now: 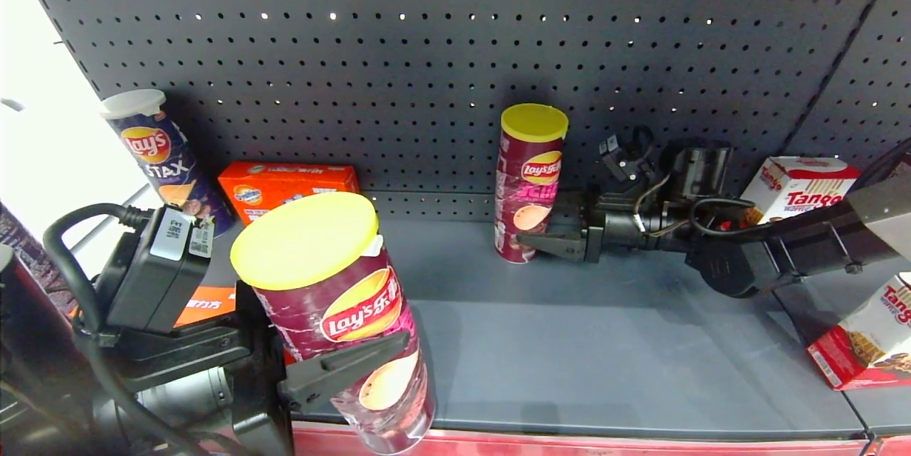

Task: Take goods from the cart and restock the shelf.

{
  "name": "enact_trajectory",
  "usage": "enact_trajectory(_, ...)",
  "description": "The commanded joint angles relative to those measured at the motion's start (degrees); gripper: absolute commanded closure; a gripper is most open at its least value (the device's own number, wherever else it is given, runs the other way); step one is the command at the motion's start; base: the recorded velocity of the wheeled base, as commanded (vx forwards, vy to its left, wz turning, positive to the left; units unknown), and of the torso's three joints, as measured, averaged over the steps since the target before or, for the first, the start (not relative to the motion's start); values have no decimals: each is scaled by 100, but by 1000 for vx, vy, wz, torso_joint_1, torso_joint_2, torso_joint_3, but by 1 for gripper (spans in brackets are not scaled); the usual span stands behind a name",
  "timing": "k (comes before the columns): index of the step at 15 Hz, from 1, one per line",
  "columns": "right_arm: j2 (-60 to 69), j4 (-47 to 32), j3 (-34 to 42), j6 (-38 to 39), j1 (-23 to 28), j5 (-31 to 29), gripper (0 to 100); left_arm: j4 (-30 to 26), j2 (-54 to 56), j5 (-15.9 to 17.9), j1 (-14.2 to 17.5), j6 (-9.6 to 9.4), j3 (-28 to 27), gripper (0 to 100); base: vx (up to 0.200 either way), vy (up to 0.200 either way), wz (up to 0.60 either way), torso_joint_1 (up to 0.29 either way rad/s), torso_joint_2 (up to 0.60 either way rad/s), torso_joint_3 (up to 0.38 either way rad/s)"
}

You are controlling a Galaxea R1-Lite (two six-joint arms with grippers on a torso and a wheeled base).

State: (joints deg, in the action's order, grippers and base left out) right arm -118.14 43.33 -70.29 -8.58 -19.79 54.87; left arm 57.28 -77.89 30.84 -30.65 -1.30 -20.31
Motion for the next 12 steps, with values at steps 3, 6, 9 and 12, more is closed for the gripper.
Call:
enact_trajectory(3,-253,9,-125,-3,-87,6,0,2,1,1,-3,-1,9,100,0,0,0,0,0,0)
enact_trajectory(6,-491,9,-371,6,-148,-29,0,2,1,1,-3,-1,18,100,0,0,0,0,0,0)
enact_trajectory(9,-623,0,-538,6,-210,-38,0,2,1,1,-3,-1,36,100,0,0,0,0,0,0)
enact_trajectory(12,-772,9,-696,6,-254,-134,0,2,1,-8,6,-1,89,100,0,0,0,0,0,0)
